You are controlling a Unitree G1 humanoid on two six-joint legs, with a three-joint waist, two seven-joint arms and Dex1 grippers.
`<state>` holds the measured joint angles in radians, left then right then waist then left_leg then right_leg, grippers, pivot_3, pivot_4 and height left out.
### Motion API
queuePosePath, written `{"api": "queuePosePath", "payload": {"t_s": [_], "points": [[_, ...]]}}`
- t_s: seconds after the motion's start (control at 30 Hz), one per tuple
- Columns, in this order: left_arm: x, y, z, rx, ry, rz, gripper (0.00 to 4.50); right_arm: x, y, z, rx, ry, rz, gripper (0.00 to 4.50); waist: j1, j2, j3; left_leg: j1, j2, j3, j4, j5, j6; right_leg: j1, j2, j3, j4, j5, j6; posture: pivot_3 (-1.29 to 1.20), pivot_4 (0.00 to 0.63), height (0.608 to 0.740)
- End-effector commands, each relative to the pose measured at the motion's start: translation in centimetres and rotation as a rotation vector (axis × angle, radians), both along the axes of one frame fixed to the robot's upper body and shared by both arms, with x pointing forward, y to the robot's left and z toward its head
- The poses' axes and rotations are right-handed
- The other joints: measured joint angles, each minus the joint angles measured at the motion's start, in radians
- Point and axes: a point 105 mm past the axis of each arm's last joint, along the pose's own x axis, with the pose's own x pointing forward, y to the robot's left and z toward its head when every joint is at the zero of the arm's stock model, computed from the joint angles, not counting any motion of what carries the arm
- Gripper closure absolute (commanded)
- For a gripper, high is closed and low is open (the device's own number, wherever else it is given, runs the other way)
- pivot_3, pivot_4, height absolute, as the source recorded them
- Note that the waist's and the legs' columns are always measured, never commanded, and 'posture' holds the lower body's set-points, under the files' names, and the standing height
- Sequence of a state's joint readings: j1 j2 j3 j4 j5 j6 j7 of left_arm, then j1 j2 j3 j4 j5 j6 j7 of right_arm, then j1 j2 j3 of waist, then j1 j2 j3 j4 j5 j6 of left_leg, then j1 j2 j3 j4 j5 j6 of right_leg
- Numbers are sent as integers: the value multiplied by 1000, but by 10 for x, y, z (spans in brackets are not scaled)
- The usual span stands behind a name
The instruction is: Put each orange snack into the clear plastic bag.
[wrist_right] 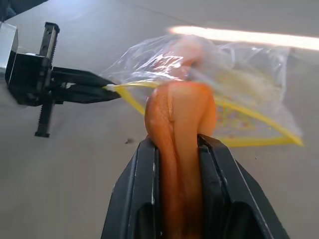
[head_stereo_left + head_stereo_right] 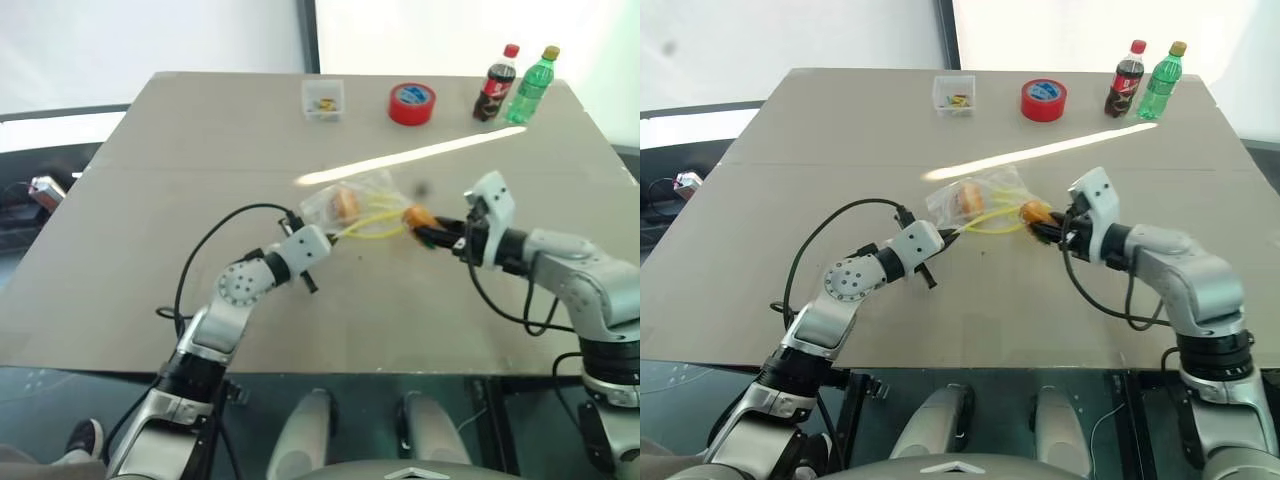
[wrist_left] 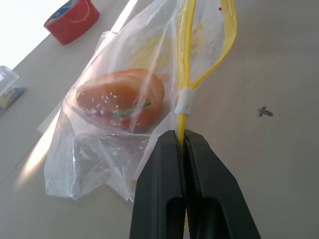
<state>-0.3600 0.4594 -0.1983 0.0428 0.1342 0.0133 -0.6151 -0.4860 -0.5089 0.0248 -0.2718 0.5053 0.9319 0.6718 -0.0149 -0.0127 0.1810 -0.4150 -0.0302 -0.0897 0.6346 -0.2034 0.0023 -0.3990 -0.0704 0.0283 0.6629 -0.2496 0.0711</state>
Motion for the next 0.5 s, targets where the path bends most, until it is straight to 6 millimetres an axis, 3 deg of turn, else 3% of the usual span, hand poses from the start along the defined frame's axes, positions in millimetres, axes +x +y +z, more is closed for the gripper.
{"api": "queuePosePath", "payload": {"t_s": [0.03, 0.27, 0.5], "points": [[-1, -7, 14, -19, -55, -25, 4500, 5, 5, -2, -22, -24, 14, 3626, 0, 0, 0, 0, 0, 0, 0, 0, 0, 0, 0, 0, 0, 0, 0, 0, 150, 740], [-13, -25, 17, -28, -71, -119, 4500, 29, 10, -13, -50, -8, -25, 3626, -2, 0, 0, 0, 0, 0, 0, 0, 0, 0, 0, 0, 0, 0, 0, 0, 150, 740], [-21, -25, 14, 41, -86, -189, 4500, 39, 19, -5, -23, -15, -35, 3626, -2, 0, 0, 0, 0, 0, 0, 0, 0, 0, 0, 0, 0, 0, 0, 0, 150, 740]]}}
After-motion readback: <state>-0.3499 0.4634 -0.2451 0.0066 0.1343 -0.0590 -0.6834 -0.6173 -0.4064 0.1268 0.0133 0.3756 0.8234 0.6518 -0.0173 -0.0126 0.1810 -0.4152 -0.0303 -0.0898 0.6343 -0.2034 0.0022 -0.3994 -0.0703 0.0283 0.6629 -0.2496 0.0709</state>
